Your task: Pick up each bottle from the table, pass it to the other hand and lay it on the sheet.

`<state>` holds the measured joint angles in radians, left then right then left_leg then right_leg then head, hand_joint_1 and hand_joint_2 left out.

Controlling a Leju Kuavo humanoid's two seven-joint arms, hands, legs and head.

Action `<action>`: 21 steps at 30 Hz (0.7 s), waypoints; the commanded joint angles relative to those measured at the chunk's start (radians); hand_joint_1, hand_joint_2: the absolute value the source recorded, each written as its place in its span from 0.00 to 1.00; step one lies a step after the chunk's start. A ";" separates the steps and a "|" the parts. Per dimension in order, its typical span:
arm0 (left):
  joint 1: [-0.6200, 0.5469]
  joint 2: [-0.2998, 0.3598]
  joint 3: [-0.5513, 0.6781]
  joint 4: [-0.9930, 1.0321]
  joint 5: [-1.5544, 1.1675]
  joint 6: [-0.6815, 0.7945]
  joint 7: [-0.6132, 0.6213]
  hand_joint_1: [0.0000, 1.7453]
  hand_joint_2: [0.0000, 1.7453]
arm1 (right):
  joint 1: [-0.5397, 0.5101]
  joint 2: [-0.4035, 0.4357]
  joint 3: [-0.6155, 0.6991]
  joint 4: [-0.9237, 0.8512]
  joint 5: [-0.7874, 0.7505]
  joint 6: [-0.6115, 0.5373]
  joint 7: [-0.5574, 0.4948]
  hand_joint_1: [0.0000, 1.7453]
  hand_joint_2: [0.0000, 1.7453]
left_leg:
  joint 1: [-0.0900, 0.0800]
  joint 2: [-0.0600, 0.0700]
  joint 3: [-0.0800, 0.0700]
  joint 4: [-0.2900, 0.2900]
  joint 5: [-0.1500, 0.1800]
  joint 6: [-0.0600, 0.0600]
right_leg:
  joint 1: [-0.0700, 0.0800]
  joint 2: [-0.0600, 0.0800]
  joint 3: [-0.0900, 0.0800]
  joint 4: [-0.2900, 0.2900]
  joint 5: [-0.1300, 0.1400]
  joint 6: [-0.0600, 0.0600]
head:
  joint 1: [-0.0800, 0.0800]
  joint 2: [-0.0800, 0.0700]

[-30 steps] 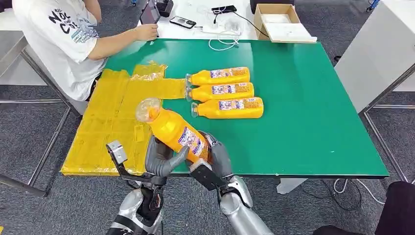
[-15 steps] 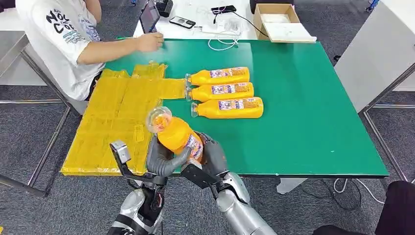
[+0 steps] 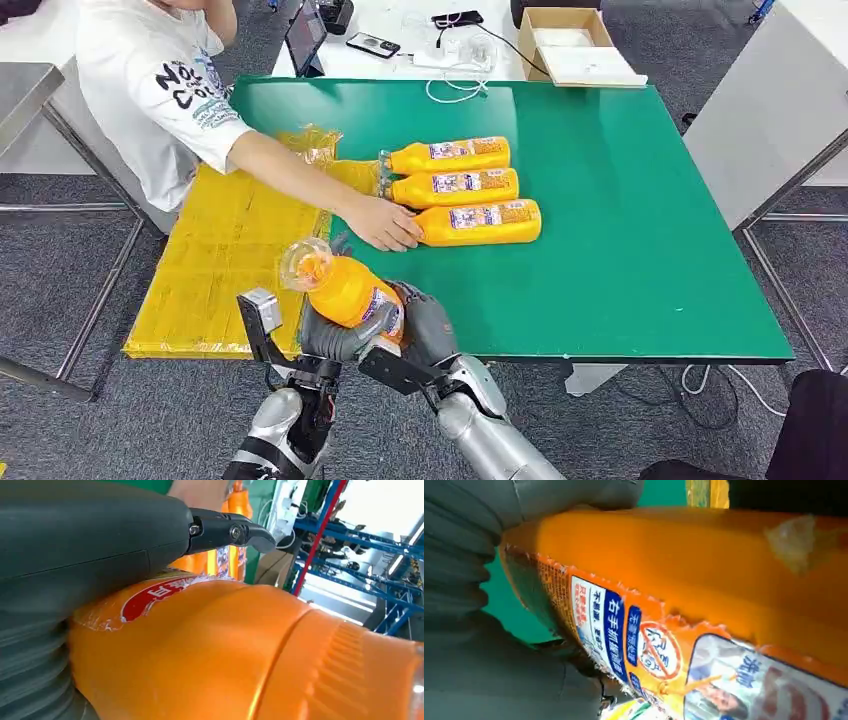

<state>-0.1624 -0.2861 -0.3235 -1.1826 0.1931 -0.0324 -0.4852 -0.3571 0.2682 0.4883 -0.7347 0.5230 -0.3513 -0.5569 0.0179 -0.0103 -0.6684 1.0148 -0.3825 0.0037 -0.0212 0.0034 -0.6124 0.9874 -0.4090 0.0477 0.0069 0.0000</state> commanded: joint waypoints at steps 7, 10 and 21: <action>-0.065 -0.014 -0.032 0.109 0.037 -0.059 0.007 0.00 1.00 | -0.026 -0.005 0.125 0.073 0.004 0.066 -0.004 1.00 1.00 | 0.001 0.000 0.004 0.000 -0.002 0.000 | 0.001 -0.001 0.004 0.000 -0.002 -0.002 | 0.000 0.000; -0.066 -0.014 -0.032 0.107 0.037 -0.058 0.007 0.18 1.00 | -0.025 -0.005 0.126 0.075 0.003 0.067 -0.004 1.00 1.00 | 0.000 -0.001 0.004 0.000 -0.001 0.000 | 0.001 -0.002 0.004 0.000 -0.002 -0.002 | 0.000 0.000; -0.046 -0.019 -0.013 0.068 0.133 -0.134 0.024 1.00 1.00 | -0.035 -0.005 0.120 0.107 -0.008 0.065 0.005 0.61 1.00 | 0.000 -0.001 0.003 0.000 -0.001 0.000 | 0.001 -0.002 0.004 0.000 -0.002 -0.002 | 0.000 0.000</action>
<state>-0.1609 -0.2861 -0.2972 -1.1509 0.2812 -0.1087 -0.4917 -0.3756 0.2544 0.5176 -0.7103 0.5051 -0.2983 -0.5520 0.0179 -0.0101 -0.6683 1.0148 -0.3825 0.0037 -0.0212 0.0035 -0.6124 0.9874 -0.4090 0.0477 0.0069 0.0000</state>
